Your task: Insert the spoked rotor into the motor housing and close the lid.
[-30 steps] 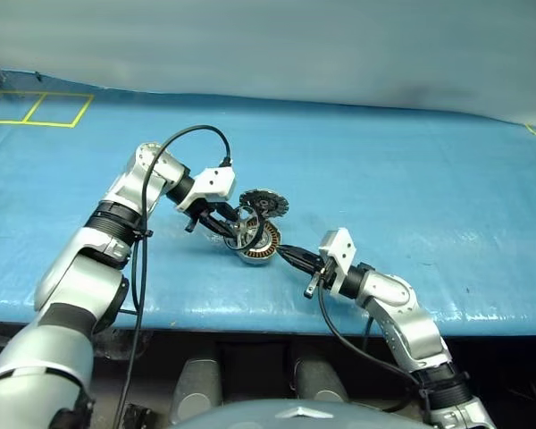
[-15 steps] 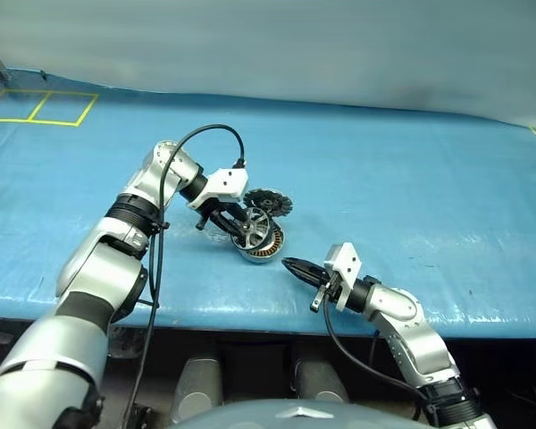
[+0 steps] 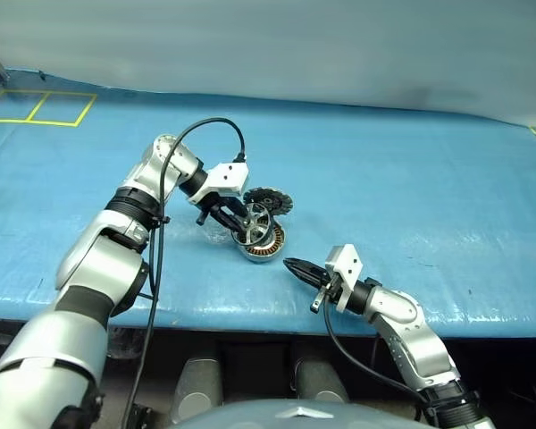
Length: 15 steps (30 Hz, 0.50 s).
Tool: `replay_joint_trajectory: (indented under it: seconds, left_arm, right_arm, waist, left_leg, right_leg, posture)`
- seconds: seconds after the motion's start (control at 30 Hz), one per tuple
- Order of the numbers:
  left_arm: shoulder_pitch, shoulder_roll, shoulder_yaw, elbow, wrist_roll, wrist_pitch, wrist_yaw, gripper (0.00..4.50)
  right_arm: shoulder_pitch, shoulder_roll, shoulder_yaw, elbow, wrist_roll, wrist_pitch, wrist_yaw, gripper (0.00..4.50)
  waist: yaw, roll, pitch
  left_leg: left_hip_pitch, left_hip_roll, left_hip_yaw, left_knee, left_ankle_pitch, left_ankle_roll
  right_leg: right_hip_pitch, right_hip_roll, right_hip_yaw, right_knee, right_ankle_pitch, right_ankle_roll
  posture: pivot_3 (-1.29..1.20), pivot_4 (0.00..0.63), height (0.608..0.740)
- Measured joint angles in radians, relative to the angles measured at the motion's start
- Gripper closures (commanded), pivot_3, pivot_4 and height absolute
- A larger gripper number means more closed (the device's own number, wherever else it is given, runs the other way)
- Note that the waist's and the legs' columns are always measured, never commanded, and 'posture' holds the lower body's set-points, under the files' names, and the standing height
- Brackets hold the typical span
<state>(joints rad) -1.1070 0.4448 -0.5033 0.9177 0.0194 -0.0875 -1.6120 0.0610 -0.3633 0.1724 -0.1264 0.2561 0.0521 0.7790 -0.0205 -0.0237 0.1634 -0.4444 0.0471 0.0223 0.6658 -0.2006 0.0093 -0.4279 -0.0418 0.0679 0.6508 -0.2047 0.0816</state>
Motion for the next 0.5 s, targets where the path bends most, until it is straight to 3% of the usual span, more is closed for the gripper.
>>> replay_joint_trajectory:
  seconds: [0.5]
  left_arm:
    - [-0.006,-0.023,-0.016,0.016,0.008,-0.026,0.0,3.23]
  right_arm:
    - [0.004,0.0,0.0,0.002,-0.006,-0.001,-0.003,4.5]
  waist:
    - [0.002,0.0,0.0]
  left_leg:
    - [0.0,0.0,0.0,0.0,0.0,0.0]
  right_leg:
    - [0.0,0.0,0.0,0.0,0.0,0.0]
  posture:
    - [0.0,0.15,0.74]
